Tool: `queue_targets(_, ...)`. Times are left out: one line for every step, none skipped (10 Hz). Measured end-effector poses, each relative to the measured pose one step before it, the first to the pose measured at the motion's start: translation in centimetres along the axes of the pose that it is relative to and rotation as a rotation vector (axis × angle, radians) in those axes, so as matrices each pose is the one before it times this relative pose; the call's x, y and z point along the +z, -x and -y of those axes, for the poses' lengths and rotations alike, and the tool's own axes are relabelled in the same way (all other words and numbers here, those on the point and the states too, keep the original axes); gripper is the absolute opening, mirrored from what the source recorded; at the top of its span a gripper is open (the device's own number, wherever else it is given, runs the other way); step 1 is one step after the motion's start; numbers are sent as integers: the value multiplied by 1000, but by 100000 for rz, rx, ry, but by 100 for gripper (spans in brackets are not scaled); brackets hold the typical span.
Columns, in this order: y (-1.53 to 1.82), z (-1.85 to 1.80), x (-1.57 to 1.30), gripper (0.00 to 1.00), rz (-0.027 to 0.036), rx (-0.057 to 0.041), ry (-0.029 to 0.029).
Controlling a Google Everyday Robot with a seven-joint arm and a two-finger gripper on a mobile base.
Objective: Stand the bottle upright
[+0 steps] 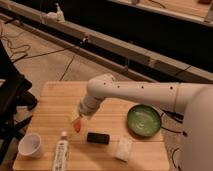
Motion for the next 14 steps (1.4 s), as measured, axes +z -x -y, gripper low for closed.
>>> queue_targets(106, -277, 518, 66, -775, -46, -2731)
queue_targets(94, -447, 400, 66, -541, -56, -2858)
queue_targets(-1, -326, 304, 66, -577, 250, -2786)
queue_targets(43, -890, 485, 66, -915, 16, -3070)
queue_targets(78, -885, 370, 66, -678, 162, -977)
queue_targets(51, -1522, 596, 66, -1311, 343, -1116)
queue_targets(63, -887, 278, 66, -379, 511, -532)
queue_targets(3, -257, 104, 66, -151, 163, -157)
queue_targets(9, 38, -47, 66, 89, 49, -90)
queue_targets(2, 41, -20, 66, 43, 77, 0)
queue_targets(8, -70, 16, 66, -35, -104, 39)
queue_targets(-9, 13, 7, 66, -18, 12, -10)
queue_targets(-17, 6, 50, 66, -78, 143, 195)
queue_targets(-11, -245, 201, 66, -92, -667, 1351)
